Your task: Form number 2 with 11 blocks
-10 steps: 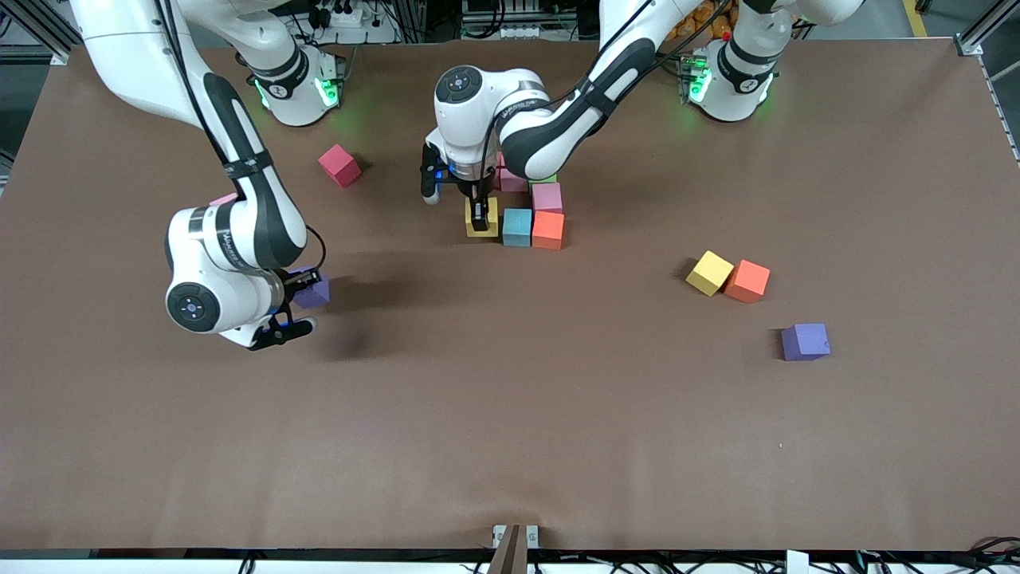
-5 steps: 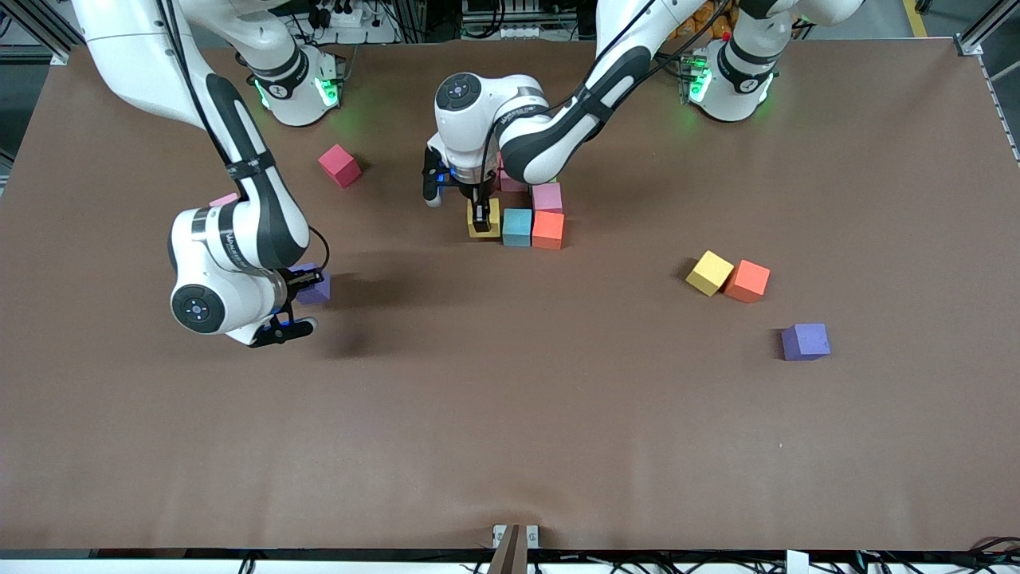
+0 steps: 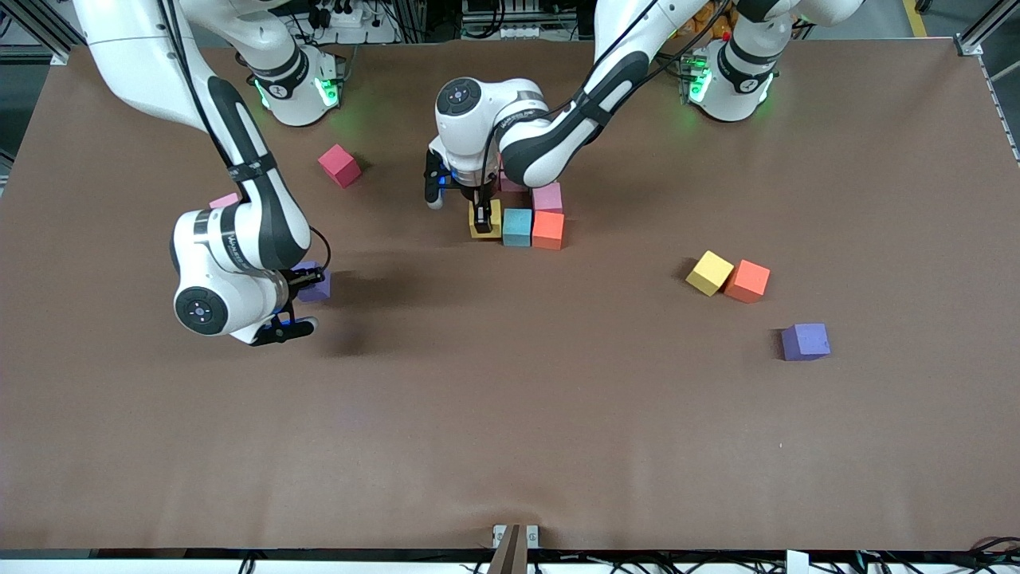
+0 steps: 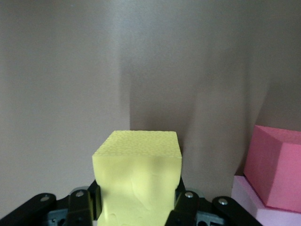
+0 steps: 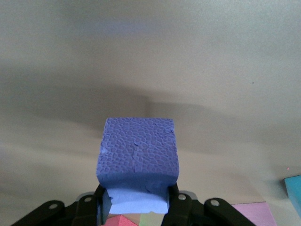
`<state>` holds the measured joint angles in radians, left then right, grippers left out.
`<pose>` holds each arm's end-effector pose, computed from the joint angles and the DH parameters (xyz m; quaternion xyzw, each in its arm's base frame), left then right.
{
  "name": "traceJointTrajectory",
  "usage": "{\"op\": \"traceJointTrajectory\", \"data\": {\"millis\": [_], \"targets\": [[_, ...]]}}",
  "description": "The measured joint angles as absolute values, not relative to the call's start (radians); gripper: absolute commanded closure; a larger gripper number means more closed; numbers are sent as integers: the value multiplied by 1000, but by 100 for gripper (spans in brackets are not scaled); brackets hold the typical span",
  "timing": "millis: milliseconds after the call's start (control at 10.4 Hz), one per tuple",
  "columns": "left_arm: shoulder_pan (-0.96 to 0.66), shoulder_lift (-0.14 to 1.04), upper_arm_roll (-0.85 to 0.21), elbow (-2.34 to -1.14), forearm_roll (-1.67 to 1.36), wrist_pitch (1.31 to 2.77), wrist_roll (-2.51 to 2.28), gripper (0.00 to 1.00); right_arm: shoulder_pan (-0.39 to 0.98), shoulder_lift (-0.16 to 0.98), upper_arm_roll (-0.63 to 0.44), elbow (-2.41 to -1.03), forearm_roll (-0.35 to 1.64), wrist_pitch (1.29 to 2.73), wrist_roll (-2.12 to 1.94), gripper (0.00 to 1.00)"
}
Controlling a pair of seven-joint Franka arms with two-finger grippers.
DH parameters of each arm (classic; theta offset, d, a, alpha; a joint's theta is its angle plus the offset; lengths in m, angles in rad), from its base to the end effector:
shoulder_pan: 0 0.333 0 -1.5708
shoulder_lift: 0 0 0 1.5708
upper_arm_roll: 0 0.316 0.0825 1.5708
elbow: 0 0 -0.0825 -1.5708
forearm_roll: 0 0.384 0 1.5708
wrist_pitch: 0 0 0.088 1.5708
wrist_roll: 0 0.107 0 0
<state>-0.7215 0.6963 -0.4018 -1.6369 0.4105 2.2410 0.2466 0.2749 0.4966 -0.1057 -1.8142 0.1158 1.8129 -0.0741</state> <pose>0.3365 -0.5966 0.2320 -0.7141 0.6993 -0.0042 0.0323 0.5785 0.1113 0.2389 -0.9651 -0.0906 0.2452 0.0135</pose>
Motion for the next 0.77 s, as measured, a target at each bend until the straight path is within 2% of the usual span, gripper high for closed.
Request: {"op": "traceJointTrajectory", "data": {"millis": [771], "targets": [[-743, 710, -372, -1631, 410, 2243, 264, 59, 291, 505, -103, -1813, 170, 1778, 27, 100]]}}
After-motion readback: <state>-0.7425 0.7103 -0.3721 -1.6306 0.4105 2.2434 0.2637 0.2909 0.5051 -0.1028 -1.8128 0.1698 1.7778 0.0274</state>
